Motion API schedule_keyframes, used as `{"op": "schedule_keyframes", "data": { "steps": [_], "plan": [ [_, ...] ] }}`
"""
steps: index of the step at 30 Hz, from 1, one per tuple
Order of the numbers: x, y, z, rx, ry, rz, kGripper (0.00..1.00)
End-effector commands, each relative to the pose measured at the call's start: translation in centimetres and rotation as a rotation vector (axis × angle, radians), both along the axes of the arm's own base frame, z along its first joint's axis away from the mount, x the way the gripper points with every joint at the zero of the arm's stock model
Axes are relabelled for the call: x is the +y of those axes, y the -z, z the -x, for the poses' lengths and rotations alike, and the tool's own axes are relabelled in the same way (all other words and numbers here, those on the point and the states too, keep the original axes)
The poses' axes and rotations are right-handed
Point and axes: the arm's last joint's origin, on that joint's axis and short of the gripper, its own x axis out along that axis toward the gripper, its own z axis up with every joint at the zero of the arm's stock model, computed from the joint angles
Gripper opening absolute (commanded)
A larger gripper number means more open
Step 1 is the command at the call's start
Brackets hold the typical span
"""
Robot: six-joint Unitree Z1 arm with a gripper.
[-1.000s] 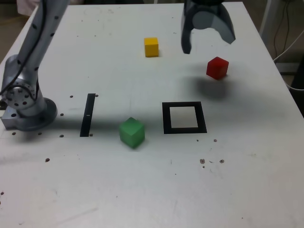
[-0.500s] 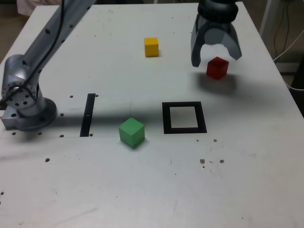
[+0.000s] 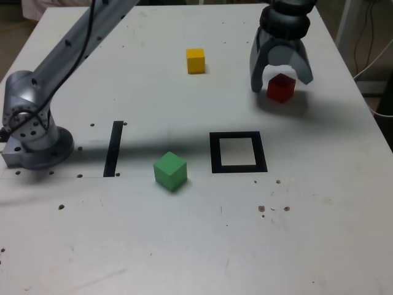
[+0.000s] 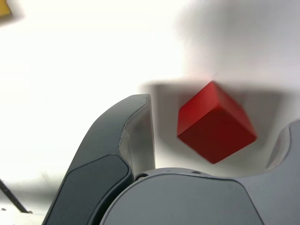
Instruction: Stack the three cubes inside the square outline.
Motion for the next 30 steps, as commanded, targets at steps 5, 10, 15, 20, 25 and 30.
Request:
{"op": "schedule_keyframes", "data": {
  "steps": [5,10,15,20,25,30],
  "plan": [
    [0.2,1.2,-0.5,0.009,-0.002,0.003,0.89],
    [0.2,1.8,-0.7,0.018,-0.002,0.01,0.87],
    [0.2,1.7,-0.8,0.015,-0.002,0.018,0.82],
    [0.2,1.5,-0.9,0.005,-0.001,0.025,0.69],
    [0.2,1.5,-0.8,0.008,-0.001,0.02,0.56],
    [0.1,1.6,-0.7,0.017,0.001,0.018,0.54]
  ]
}}
